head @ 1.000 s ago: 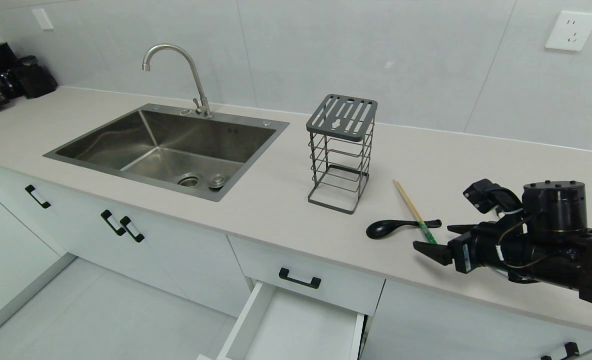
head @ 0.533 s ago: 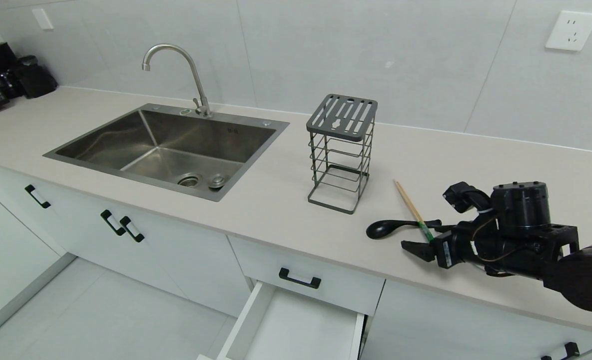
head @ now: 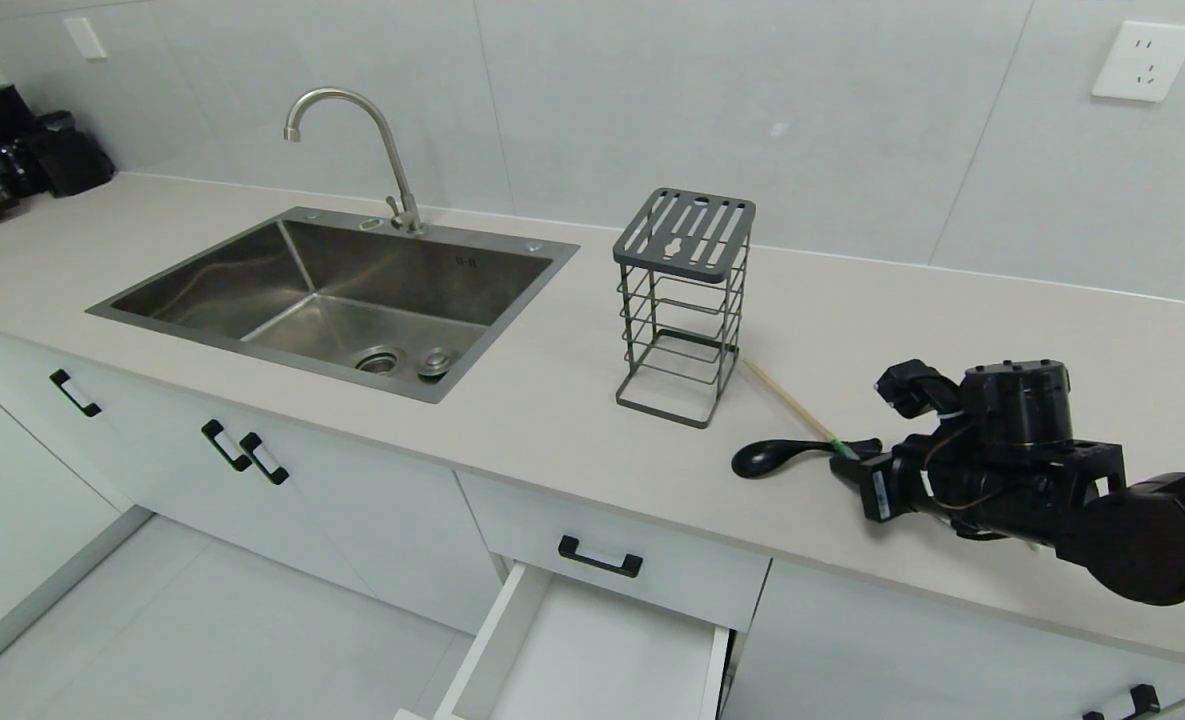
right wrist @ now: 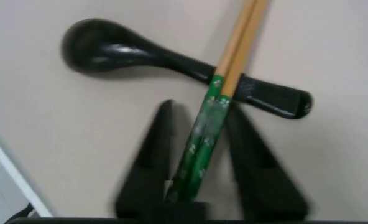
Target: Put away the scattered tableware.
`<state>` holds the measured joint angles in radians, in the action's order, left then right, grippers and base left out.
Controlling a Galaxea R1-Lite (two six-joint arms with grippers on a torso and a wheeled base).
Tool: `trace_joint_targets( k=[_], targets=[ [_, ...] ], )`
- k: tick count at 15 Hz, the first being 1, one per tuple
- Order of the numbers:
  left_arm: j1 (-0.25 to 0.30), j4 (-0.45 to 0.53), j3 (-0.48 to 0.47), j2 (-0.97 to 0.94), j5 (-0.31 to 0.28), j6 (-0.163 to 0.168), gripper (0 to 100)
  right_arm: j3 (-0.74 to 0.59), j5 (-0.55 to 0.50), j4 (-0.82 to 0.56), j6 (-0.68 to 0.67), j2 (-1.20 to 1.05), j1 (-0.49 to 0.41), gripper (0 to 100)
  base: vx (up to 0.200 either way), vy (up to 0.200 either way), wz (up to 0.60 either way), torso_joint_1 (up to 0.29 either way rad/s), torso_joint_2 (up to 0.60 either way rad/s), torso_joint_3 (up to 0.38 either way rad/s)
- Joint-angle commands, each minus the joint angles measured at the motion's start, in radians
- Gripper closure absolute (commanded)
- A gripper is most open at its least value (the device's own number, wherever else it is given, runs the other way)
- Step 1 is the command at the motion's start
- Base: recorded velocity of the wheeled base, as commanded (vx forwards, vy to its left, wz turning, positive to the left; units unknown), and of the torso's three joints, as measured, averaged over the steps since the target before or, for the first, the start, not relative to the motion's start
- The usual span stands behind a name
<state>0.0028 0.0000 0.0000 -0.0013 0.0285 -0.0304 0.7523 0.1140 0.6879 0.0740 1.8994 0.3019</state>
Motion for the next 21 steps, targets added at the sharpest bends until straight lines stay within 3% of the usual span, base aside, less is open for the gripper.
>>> trace_joint_targets(
  k=[1,5,9,12,17,19,21],
  targets=[
    [0.0,0.0,0.0,0.001,0.001,0.0,0,0.002,-0.001,-0.002,0.001,0.0,-0.043,100,0.0,0.0,0.0,0.0,0.0,0.0],
    [0.0,0.0,0.0,0.001,0.001,0.0,0,-0.044,0.001,-0.002,0.001,-0.146,-0.075,100,0.0,0.0,0.0,0.0,0.0,0.0],
    [-0.001,0.0,0.0,0.001,0.001,0.0,0,-0.189,0.003,-0.001,0.03,-0.364,-0.064,100,0.0,0.0,0.0,0.0,0.0,0.0],
    [0.0,0.0,0.0,0.001,0.001,0.0,0,-0.315,0.009,-0.001,0.133,-0.574,-0.066,100,0.0,0.0,0.0,0.0,0.0,0.0],
    [0.0,0.0,0.0,0.001,0.001,0.0,0,-0.344,0.108,-0.001,0.184,-0.763,-0.064,100,0.0,0.0,0.0,0.0,0.0,0.0],
    [0.0,0.0,0.0,0.001,0.001,0.0,0,-0.369,0.131,-0.001,0.19,-0.784,-0.015,100,0.0,0.0,0.0,0.0,0.0,0.0],
    [0.0,0.0,0.0,0.001,0.001,0.0,0,-0.364,0.134,-0.004,0.19,-0.764,0.112,100,0.0,0.0,0.0,0.0,0.0,0.0]
  ],
)
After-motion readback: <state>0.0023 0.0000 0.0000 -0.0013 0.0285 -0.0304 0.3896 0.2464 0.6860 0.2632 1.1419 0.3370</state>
